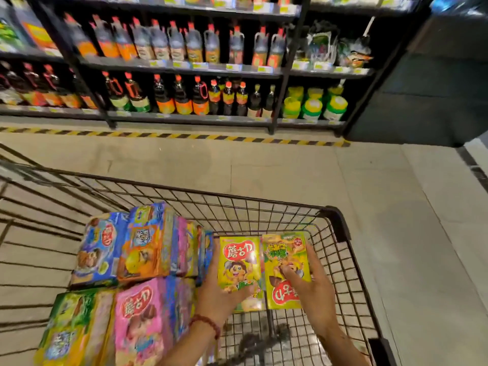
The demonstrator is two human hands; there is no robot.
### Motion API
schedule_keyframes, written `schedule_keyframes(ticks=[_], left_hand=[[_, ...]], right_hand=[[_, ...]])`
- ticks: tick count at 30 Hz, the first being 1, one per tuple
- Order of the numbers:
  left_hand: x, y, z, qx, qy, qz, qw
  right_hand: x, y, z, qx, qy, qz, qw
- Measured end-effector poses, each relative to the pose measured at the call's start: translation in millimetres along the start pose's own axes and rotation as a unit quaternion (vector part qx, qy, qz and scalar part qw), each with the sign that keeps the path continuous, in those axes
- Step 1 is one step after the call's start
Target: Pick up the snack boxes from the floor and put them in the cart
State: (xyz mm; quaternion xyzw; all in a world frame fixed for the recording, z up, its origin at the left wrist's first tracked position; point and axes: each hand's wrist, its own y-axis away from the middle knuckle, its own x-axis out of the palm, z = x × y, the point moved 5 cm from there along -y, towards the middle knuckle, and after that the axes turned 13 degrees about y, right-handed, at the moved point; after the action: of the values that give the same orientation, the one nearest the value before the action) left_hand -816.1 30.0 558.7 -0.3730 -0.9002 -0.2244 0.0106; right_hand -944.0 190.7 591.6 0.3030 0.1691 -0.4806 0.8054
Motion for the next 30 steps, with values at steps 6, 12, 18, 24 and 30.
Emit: schedule_keyframes(ticks=[6, 12, 18, 24, 30], left_hand=[[-2.3, -62.2, 64.7, -0.037, -0.024, -0.051, 0.998], [-6.9, -98.3, 102.7, -0.043, -0.066, -0.083, 0.993], [-3.5, -112.7, 136.0, -0.057, -0.053, -0.086, 0.993], [-8.4, -109.1, 148.8, -0.091, -0.052, -0.126, 0.986], [-2.3, -107.2, 139.5, -0.087, -0.242, -0.136, 0.957]], right_hand=[[46.2, -65.6, -50.1, 0.009, 0.066, 0.021, 0.998], [83.6, -106.8, -89.7, 0.019, 0.078, 0.043, 0.996], [107.1, -122.3, -122.4, 0.019, 0.118, 0.083, 0.989], [105.1, -128.4, -123.2, 0.022, 0.219, 0.065, 0.973], [104.8, -128.3, -119.6, 0.009, 0.266, 0.019, 0.964]])
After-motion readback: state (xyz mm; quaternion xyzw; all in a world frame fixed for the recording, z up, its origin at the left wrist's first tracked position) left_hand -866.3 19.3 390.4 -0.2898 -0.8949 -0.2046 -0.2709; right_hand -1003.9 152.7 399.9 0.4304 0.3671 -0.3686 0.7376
